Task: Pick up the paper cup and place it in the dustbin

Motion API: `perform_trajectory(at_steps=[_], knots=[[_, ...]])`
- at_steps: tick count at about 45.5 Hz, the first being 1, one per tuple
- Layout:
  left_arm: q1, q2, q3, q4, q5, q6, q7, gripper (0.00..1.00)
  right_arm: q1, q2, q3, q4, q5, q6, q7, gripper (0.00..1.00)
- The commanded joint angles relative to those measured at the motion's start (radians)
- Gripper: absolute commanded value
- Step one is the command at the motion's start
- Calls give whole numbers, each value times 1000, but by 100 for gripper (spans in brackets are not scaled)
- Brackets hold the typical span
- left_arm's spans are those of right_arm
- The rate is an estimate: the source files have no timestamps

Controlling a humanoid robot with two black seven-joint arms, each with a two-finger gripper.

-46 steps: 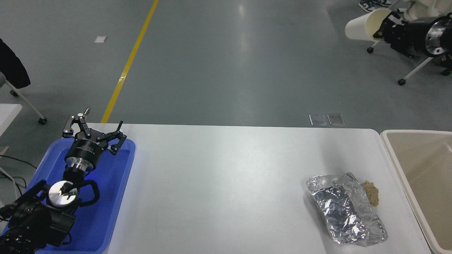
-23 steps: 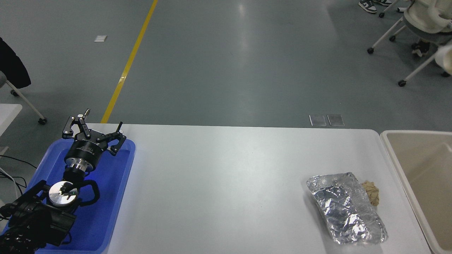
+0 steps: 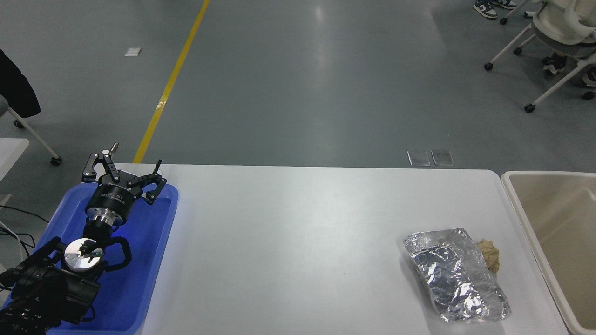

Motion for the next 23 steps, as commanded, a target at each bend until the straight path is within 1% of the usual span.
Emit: perform_trajectory(at_steps=[1,12,23], knots=[[0,0,0,1,0,-1,0,100,-117,21,37,-1,11,-20,3,0],[0,0,0,1,0,1,0,100,-140,68,37,-3,11,-26,3,0],[0,0,0,0,0,1,0,100,-148,79,35,-1,11,-25,3,0]])
